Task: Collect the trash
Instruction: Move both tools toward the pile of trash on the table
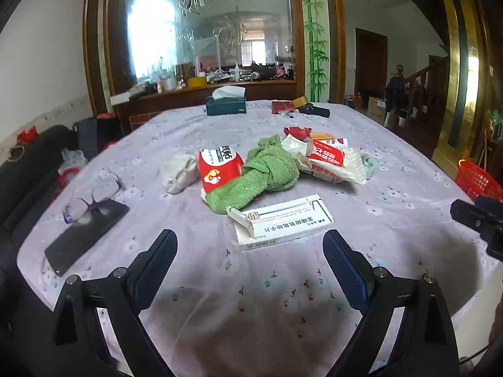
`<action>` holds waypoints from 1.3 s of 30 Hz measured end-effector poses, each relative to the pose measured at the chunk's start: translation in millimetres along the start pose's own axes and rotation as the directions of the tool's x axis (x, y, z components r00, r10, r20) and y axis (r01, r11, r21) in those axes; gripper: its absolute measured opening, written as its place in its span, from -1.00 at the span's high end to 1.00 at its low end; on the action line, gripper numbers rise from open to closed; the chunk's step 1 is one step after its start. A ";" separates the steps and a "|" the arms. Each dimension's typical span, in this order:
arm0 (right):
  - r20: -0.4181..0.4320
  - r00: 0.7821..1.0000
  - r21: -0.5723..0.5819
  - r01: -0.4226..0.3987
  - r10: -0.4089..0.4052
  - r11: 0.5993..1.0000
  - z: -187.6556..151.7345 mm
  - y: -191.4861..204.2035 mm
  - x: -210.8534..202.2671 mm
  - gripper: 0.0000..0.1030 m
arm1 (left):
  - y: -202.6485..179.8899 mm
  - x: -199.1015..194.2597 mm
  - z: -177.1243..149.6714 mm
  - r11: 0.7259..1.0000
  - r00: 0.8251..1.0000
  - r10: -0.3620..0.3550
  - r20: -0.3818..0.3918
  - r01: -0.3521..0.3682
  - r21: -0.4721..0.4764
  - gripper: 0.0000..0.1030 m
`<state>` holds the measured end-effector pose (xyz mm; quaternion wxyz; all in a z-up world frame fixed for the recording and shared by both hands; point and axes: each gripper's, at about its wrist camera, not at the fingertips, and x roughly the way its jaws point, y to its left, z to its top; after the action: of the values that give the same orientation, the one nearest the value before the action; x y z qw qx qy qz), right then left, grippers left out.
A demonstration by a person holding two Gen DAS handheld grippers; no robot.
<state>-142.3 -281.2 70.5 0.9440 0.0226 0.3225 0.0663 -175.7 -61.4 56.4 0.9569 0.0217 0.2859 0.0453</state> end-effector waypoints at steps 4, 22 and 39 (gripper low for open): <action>0.011 1.000 -0.006 0.005 -0.005 1.000 0.7 1.5 -3.7 -0.64 | -3.6 -1.7 0.2 1.000 1.000 0.024 0.011 -0.025 0.016 -0.81; -0.004 1.000 -0.025 -0.026 0.026 0.999 3.7 11.8 1.5 -0.65 | -1.5 2.5 -1.4 0.993 0.994 0.107 0.017 -0.108 0.050 -0.81; -0.039 0.995 -0.023 -0.093 0.092 0.995 9.9 19.9 11.2 -0.64 | 1.4 5.3 -3.2 0.994 0.995 0.098 0.008 -0.098 0.047 -0.81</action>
<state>-129.6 -259.9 73.2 0.9338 0.0244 0.3381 0.1145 -173.1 -59.4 51.0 0.9536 0.0582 0.2828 0.0854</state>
